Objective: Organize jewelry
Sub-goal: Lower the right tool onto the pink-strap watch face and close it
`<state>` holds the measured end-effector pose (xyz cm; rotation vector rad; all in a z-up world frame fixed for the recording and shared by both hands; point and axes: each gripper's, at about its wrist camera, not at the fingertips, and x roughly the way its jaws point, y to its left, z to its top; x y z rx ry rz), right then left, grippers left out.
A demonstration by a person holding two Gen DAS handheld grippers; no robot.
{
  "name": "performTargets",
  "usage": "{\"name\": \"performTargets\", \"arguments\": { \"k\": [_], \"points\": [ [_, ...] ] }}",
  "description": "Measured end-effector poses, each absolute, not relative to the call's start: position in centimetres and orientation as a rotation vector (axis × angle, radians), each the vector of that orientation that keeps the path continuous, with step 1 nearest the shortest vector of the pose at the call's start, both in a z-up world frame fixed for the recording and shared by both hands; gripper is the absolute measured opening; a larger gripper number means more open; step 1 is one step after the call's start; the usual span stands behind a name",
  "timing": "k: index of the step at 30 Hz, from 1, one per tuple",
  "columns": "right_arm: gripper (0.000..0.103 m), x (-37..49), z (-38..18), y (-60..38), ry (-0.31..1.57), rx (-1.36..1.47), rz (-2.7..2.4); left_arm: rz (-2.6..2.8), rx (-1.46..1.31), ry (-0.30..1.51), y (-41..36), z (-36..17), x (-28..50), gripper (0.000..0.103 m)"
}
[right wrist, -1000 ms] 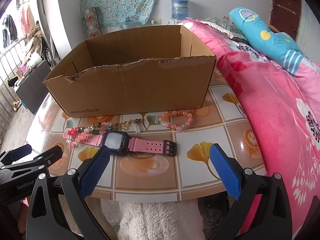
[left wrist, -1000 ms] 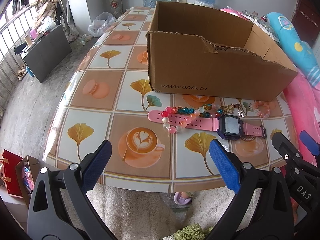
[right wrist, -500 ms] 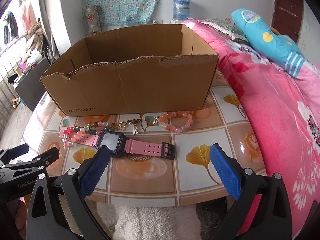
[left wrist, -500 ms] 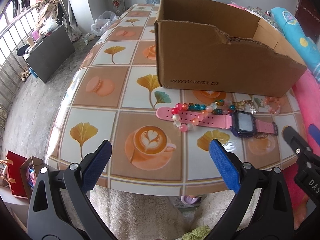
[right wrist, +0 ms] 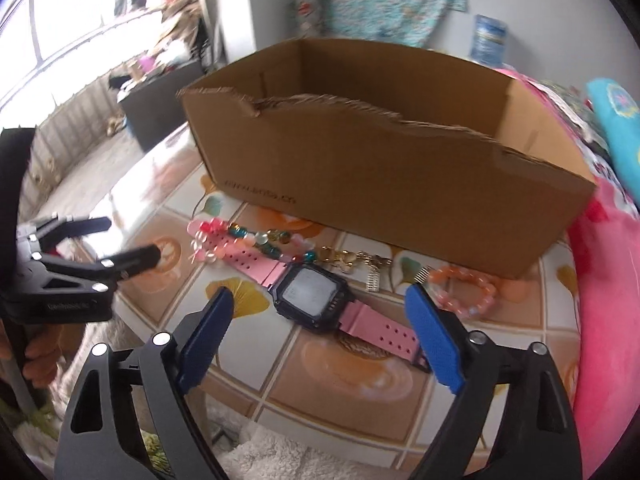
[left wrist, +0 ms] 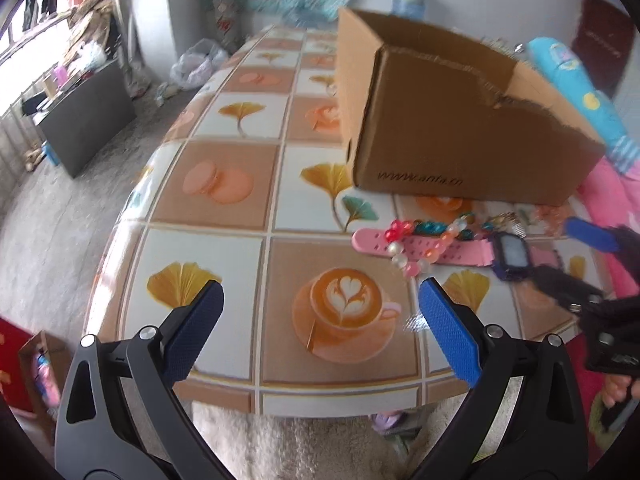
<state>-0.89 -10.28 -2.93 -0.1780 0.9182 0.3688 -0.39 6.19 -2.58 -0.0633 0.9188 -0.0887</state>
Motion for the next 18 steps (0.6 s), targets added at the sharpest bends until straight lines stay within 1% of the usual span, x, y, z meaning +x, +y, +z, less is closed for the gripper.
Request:
{"name": "performTargets", "arguments": {
  "k": [2, 4, 9, 13, 16, 18],
  "points": [
    [0.072, -0.2, -3.8, -9.4, 0.956, -0.204, 0.412, -0.126, -0.090, 0.884, 6.7, -2.6, -0.6, 0.094],
    [0.068, 0.3, -4.5, -8.9, 0.985, -0.234, 0.428, -0.162, -0.113, 0.861, 7.0, -2.8, -0.7, 0.094],
    [0.068, 1.1, -5.8, -7.4, 1.025, -0.360, 0.458, -0.218, -0.170, 0.875, 7.4, -3.3, -0.1, 0.094],
    [0.067, 1.7, -6.1, -6.4, 1.050, -0.385, 0.495, -0.264, -0.212, 0.850, 7.4, -3.4, -0.3, 0.094],
    [0.060, 2.5, -6.2, -6.0, 1.095, -0.391, 0.530, -0.287, -0.181, 0.826, 6.8, -3.3, -0.6, 0.094],
    [0.052, 3.4, -6.0, -6.4, 1.119, -0.397, 0.544, -0.291, -0.138, 0.819, 6.1, -3.3, -0.9, 0.094]
  ]
}}
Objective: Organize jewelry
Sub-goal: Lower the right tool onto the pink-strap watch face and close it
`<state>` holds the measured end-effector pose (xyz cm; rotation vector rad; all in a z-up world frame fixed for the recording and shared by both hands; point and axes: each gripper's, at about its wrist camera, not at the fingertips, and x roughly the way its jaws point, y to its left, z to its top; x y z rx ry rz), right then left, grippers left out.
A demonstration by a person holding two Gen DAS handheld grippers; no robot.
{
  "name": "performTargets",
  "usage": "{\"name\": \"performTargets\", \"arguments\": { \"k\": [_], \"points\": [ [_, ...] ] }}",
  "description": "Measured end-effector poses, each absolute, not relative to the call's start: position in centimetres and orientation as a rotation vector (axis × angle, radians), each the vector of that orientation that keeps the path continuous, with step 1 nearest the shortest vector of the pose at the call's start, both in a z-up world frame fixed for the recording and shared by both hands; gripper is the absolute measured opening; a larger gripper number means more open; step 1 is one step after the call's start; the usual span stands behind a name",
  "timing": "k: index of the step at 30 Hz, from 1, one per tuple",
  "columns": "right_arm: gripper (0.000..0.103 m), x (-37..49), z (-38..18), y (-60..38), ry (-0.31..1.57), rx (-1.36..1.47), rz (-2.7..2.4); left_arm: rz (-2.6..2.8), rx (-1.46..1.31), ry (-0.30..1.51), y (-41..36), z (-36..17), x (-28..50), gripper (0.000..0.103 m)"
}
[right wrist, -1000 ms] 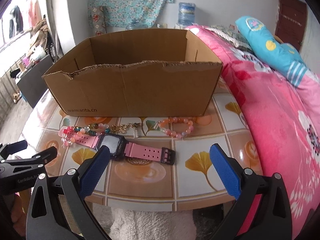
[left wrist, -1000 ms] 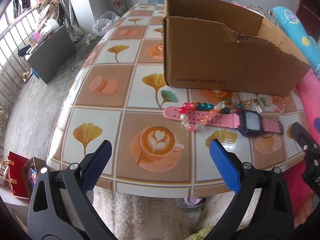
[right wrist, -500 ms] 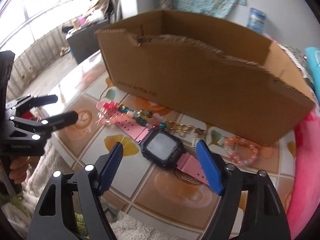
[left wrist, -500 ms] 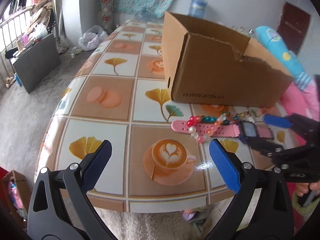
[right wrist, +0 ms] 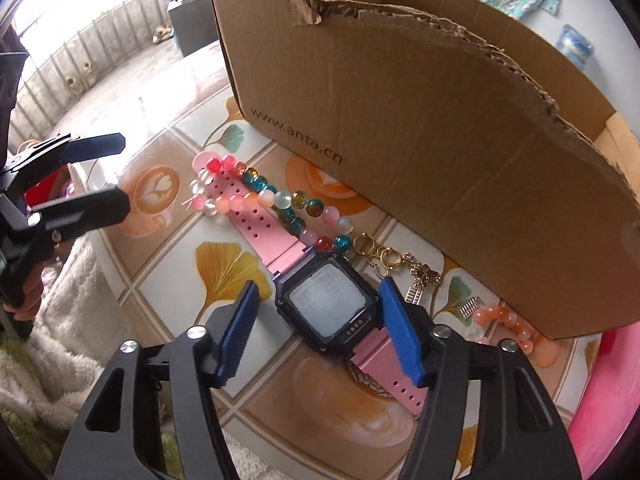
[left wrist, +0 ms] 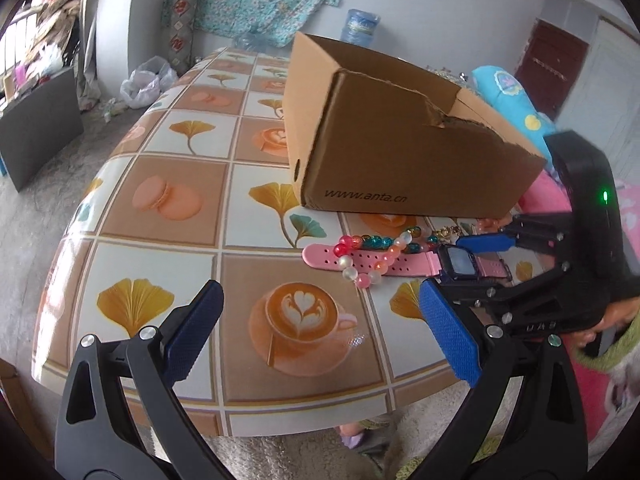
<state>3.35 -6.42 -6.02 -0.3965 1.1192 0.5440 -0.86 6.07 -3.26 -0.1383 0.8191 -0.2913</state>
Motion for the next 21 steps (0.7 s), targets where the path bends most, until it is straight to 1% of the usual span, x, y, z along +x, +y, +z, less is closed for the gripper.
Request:
{"name": "performTargets", "arguments": {
  "k": [1, 7, 15, 19, 21],
  "points": [
    [0.050, 3.7, -6.1, -6.4, 1.138, -0.388, 0.554, -0.293, -0.119, 0.818, 5.7, -3.3, -1.0, 0.094],
    [0.050, 6.1, -6.1, -7.5, 1.256, -0.323, 0.606, -0.329, -0.024, 0.794, 3.7, -3.1, -2.2, 0.094],
    [0.050, 9.5, -6.7, -9.6, 1.516, -0.126, 0.659, -0.371, 0.159, 0.735, 0.3, -3.1, -4.0, 0.094],
    [0.050, 10.1, -6.8, -11.4, 1.606, -0.042, 0.691, -0.393, 0.275, 0.686, -2.3, -3.2, -4.7, 0.094],
    [0.050, 9.9, -7.3, -12.4, 1.636, -0.006, 0.701, -0.405, 0.346, 0.651, -3.7, -3.3, -5.2, 0.088]
  ]
}}
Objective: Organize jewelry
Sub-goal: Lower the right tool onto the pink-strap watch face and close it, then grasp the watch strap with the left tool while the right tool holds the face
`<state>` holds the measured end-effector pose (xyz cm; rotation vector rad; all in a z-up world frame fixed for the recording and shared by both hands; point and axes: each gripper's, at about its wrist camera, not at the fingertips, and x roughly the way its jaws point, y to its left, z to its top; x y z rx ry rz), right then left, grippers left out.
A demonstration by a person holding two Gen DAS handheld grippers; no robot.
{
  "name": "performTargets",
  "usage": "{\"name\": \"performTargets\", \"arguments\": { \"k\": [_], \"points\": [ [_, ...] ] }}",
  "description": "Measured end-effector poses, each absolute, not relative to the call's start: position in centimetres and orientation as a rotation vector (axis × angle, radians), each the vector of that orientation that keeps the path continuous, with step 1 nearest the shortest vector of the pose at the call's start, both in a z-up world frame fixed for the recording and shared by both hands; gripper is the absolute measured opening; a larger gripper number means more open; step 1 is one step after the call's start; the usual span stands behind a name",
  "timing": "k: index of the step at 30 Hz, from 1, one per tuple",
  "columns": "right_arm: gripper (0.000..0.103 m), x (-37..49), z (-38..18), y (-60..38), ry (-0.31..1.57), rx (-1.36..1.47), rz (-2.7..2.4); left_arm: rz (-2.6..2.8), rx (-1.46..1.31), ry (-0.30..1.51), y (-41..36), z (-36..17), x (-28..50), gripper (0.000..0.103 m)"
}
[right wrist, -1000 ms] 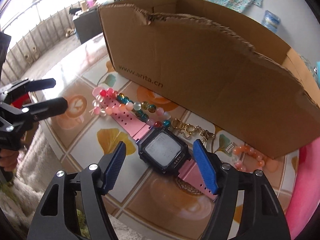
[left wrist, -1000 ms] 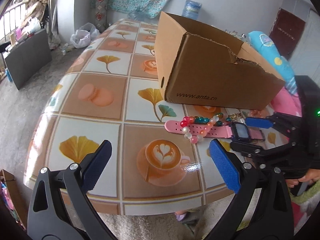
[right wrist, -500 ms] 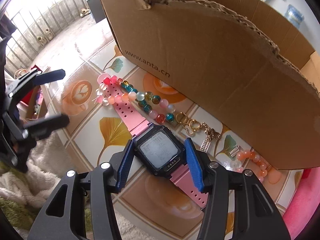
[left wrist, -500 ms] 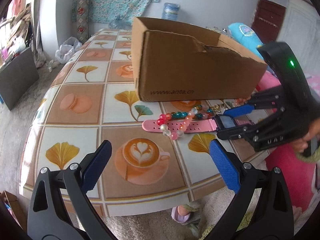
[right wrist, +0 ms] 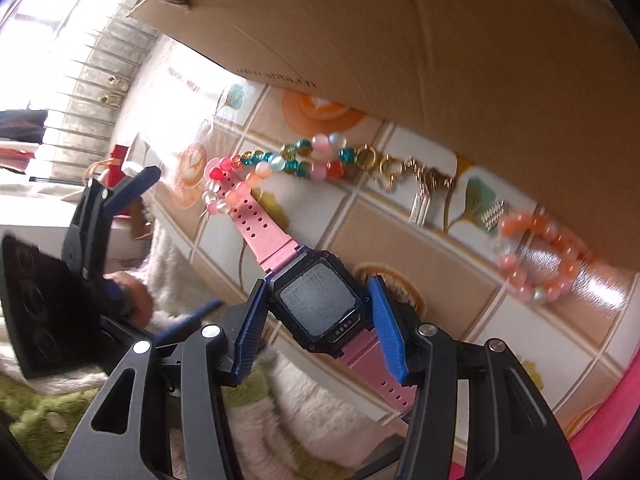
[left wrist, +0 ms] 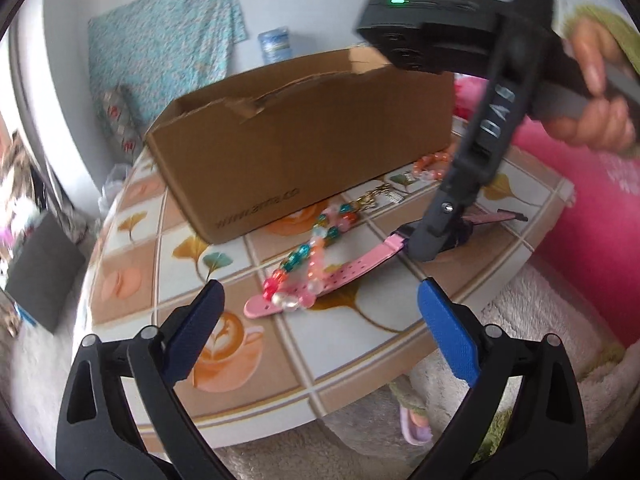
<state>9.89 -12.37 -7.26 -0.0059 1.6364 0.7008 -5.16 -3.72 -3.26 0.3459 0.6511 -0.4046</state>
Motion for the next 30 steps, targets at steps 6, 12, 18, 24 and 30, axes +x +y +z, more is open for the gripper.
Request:
{"name": "performTargets", "arguments": {
  "k": [6, 12, 18, 24, 30],
  "points": [
    [0.050, 9.1, -7.5, -14.1, 1.707, 0.053, 0.732, -0.446, 0.476, 0.657, -6.6, -4.6, -5.0, 0.057],
    [0.050, 9.0, -6.8, -15.9, 1.725, 0.090, 0.776, -0.473, 0.527, 0.669, -7.9, -5.2, -4.5, 0.041],
    [0.050, 8.9, -6.6, -16.4, 1.702, 0.132, 0.816, -0.481, 0.537, 0.701, -8.8, -5.0, -4.0, 0.012],
    [0.051, 8.9, -5.2, -18.7, 1.599, 0.150, 0.805, -0.544, 0.390, 0.832, -7.5, -4.1, -1.5, 0.009],
    [0.052, 6.4, -3.6, -20.1, 1.447, 0.105, 0.749, -0.611, 0.263, 0.946, -5.9, -3.7, 0.6, 0.009]
  ]
}}
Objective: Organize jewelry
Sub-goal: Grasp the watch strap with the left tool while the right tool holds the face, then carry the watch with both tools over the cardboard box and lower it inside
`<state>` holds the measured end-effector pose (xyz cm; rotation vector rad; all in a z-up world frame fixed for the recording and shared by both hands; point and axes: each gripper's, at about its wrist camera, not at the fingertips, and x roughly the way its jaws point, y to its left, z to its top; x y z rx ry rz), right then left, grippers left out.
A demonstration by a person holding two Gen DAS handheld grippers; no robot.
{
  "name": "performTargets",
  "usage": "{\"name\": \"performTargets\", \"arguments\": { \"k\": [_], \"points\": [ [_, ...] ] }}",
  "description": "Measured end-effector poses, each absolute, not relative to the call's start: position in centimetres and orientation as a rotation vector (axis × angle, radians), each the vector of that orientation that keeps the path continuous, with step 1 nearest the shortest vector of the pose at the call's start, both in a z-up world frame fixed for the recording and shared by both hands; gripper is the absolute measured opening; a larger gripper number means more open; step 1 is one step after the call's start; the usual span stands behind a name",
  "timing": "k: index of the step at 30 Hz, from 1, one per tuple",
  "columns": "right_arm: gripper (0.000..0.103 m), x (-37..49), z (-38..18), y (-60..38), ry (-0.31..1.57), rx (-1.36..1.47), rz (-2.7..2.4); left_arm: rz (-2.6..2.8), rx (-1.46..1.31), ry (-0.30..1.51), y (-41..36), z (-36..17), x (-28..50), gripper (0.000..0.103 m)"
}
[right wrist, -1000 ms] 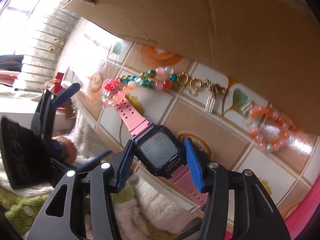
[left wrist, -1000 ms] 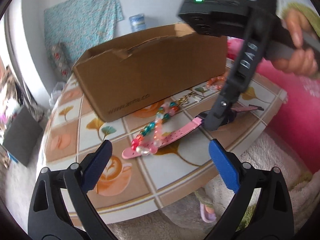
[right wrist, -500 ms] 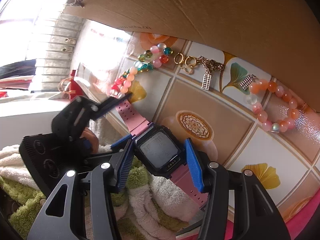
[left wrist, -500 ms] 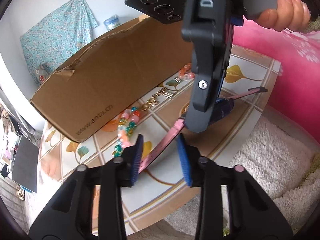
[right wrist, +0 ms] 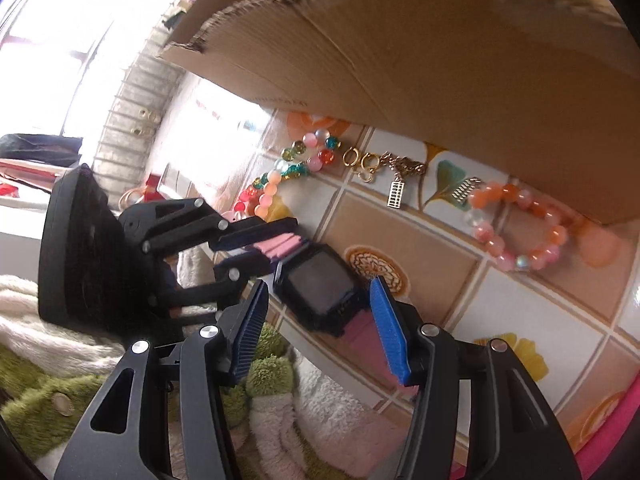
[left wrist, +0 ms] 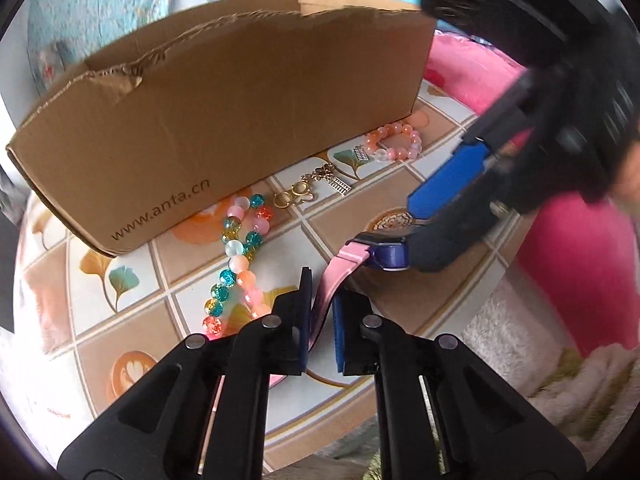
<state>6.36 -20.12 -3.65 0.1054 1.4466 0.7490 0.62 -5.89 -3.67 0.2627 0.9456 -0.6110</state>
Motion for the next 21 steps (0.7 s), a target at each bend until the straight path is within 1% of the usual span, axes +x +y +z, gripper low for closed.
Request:
{"name": "performTargets", "arguments": {
  "k": [5, 9, 10, 11, 12, 13, 14, 17, 21],
  "points": [
    [0.052, 3.3, -2.9, -19.5, 1.324, -0.103, 0.670, -0.643, 0.216, 0.994, -4.9, -3.4, 1.8, 0.009],
    [0.051, 1.2, -2.6, -18.7, 1.208, -0.291, 0.584, -0.638, 0.229, 0.996, -5.2, -3.1, 1.9, 0.008],
    [0.045, 1.0, -2.6, -18.6, 1.190, -0.312, 0.566, -0.629, 0.237, 0.993, -5.2, -3.1, 1.8, 0.008],
    [0.032, 0.6, -2.6, -18.5, 1.178, -0.347, 0.536, -0.619, 0.246, 0.989, -5.0, -3.3, 1.7, 0.008],
    [0.026, 0.3, -2.5, -18.3, 1.171, -0.360, 0.519, -0.609, 0.257, 0.983, -5.0, -3.2, 1.8, 0.007],
    [0.015, 0.1, -2.5, -18.4, 1.163, -0.368, 0.500, -0.595, 0.272, 0.974, -5.2, -3.3, 1.8, 0.007],
    [0.012, -0.3, -2.5, -18.8, 1.151, -0.362, 0.479, -0.585, 0.284, 0.968, -5.4, -3.3, 1.7, 0.007],
    [0.007, -1.4, -1.5, -19.6, 1.103, -0.329, 0.452, -0.578, 0.297, 0.939, -5.5, -2.6, 1.0, 0.005],
    [0.006, -3.8, 1.4, -20.0, 1.012, -0.331, 0.413, -0.547, 0.333, 0.861, -5.7, -0.3, -0.6, 0.003]
  ]
}}
